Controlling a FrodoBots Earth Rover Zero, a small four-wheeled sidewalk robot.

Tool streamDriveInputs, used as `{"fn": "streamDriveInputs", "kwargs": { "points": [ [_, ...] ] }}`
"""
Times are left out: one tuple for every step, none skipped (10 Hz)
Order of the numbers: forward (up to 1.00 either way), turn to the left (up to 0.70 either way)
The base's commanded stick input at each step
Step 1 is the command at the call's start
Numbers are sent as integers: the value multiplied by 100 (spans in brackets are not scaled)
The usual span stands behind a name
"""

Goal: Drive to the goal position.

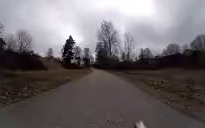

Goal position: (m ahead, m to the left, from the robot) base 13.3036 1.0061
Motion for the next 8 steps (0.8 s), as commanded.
{"fn": "streamDriveInputs", "kwargs": {
  "points": [
    [70, 0],
    [70, 0],
    [70, -15],
    [70, -35],
    [70, -30],
    [70, -20],
    [70, 0],
    [70, -2]
  ]
}}
